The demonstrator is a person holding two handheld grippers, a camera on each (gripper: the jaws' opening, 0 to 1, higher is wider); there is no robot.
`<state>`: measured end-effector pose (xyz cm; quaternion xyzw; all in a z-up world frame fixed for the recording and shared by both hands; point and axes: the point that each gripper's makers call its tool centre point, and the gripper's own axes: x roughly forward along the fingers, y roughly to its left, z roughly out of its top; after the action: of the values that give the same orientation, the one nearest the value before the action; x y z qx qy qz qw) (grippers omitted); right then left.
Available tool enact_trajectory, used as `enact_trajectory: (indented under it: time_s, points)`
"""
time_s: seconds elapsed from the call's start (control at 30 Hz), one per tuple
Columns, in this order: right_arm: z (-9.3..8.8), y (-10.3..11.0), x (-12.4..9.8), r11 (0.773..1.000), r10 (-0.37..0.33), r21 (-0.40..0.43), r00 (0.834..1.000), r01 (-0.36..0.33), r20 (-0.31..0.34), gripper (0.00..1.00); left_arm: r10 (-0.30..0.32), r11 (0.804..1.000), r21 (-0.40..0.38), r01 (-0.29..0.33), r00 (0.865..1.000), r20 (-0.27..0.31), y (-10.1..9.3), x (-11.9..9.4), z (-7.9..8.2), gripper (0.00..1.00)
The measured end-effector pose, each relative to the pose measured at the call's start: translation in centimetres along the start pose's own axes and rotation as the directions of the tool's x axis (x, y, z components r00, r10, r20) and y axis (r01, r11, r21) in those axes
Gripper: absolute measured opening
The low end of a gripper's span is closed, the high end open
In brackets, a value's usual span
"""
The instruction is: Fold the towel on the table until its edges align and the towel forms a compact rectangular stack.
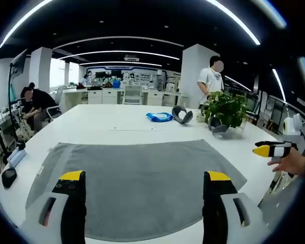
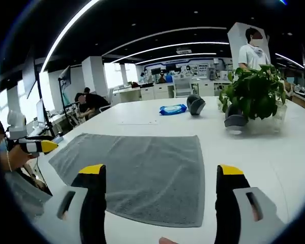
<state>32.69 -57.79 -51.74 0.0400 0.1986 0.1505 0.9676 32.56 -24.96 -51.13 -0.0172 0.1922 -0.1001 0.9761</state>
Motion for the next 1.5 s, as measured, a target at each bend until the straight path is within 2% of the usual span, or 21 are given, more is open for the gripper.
enact_trajectory:
  time_s: [0.33, 0.43, 0.53, 0.73, 0.83, 0.9, 1.03, 1.13, 1.2, 1.27, 1.5]
  points:
    - [-0.3, 0.0, -0.2, 1.0, -0.009, 0.009, 1.0, 0.009, -0.008, 0.87, -0.008, 1.0, 0.017, 0.008, 1.0, -0.009, -0.3, 0.0, -0.3, 0.97]
    - [-0.8, -0.1, -0.5, 0.999, -0.019, 0.025, 0.999, 0.02, -0.026, 0.87, -0.024, 0.999, 0.038, 0.025, 1.0, -0.018, -0.9, -0.1, -0.6, 0.97]
    - [-1.2, 0.3, -1.1, 0.999, -0.02, 0.041, 1.0, 0.021, -0.023, 0.87, -0.023, 0.994, 0.102, 0.027, 0.999, -0.039, -1.3, -0.3, -1.4, 0.96]
    - [-2.6, 0.9, -2.0, 0.999, -0.028, 0.023, 0.998, 0.03, -0.062, 0.86, -0.046, 0.992, 0.119, 0.05, 0.998, -0.035, -1.6, -1.4, -1.6, 0.96]
    - [-3.2, 1.8, -2.5, 0.999, -0.015, 0.048, 0.998, 0.018, -0.057, 0.86, -0.033, 0.99, 0.134, 0.037, 0.999, -0.033, -1.0, -2.2, -1.8, 0.96]
    - [-3.5, 2.0, -2.6, 0.999, -0.011, 0.049, 0.998, 0.014, -0.066, 0.85, -0.026, 0.992, 0.123, 0.029, 0.999, -0.028, -0.5, -2.6, -1.8, 0.96]
    - [-3.9, 2.7, -2.9, 1.0, -0.003, 0.02, 0.997, 0.005, -0.082, 0.85, -0.012, 1.0, 0.029, 0.012, 1.0, 0.005, 0.4, -3.9, -1.5, 0.96]
    - [-4.1, 2.8, -3.0, 1.0, 0.001, 0.015, 0.996, 0.0, -0.089, 0.85, -0.013, 1.0, 0.0, 0.013, 1.0, 0.022, 0.4, -3.8, -1.0, 0.96]
    - [-3.8, 2.8, -2.9, 1.0, -0.001, 0.001, 0.997, 0.001, -0.082, 0.85, -0.016, 1.0, 0.021, 0.015, 0.999, 0.041, 0.2, -3.7, -0.5, 0.95]
    - [-3.9, 2.8, -2.9, 1.0, -0.001, -0.005, 0.996, 0.001, -0.089, 0.85, -0.01, 0.998, 0.059, 0.009, 1.0, 0.014, 0.1, -3.5, -1.0, 0.95]
    - [-3.7, 2.5, -2.5, 1.0, -0.001, -0.003, 0.996, 0.001, -0.085, 0.84, -0.012, 0.998, 0.066, 0.011, 1.0, 0.02, 0.2, -3.3, -0.9, 0.95]
